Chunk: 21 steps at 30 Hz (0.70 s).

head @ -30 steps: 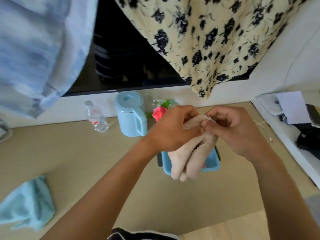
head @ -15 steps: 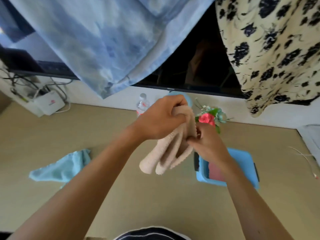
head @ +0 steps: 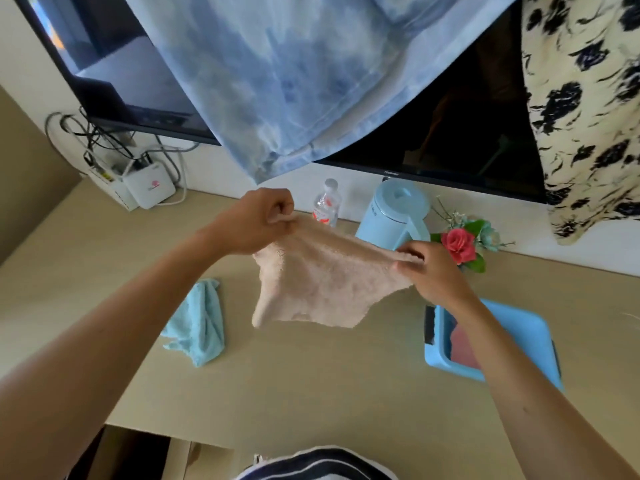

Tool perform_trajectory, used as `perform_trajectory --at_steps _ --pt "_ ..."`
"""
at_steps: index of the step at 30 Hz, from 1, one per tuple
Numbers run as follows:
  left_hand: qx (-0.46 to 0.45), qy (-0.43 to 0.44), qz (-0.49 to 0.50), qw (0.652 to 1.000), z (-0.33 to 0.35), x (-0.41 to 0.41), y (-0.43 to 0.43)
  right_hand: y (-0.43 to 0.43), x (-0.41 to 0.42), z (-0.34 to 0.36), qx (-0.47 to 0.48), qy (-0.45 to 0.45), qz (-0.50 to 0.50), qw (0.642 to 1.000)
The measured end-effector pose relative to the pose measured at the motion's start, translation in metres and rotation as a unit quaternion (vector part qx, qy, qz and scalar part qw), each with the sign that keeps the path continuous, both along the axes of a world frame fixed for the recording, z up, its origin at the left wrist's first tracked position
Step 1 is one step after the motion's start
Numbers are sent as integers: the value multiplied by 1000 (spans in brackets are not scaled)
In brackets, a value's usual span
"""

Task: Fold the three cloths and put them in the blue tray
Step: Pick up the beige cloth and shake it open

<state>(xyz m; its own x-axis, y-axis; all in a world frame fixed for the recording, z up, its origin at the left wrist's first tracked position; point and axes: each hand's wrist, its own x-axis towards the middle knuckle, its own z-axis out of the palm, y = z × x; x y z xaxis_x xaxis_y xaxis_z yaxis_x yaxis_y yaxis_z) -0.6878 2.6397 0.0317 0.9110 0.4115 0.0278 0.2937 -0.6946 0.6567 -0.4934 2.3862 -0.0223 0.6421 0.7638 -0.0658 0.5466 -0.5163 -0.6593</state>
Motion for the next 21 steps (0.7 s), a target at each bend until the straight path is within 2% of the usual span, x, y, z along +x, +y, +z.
perform_trajectory --at_steps 3,7,10,15,21 --pt "45 -13 17 999 -21 -3 11 1 9 -2 28 -12 -4 1000" --pt "62 -43 17 997 -34 -9 12 -4 10 1 62 -33 -3 998" --pt "86 -52 3 995 -39 -22 3 -15 2 2 73 -19 17 997" --pt "87 21 -55 994 -79 -62 -12 -38 -26 -32 -1 101 46 994" --pt "21 166 -80 983 -164 -112 -41 -63 -73 -117 -152 147 105 972"
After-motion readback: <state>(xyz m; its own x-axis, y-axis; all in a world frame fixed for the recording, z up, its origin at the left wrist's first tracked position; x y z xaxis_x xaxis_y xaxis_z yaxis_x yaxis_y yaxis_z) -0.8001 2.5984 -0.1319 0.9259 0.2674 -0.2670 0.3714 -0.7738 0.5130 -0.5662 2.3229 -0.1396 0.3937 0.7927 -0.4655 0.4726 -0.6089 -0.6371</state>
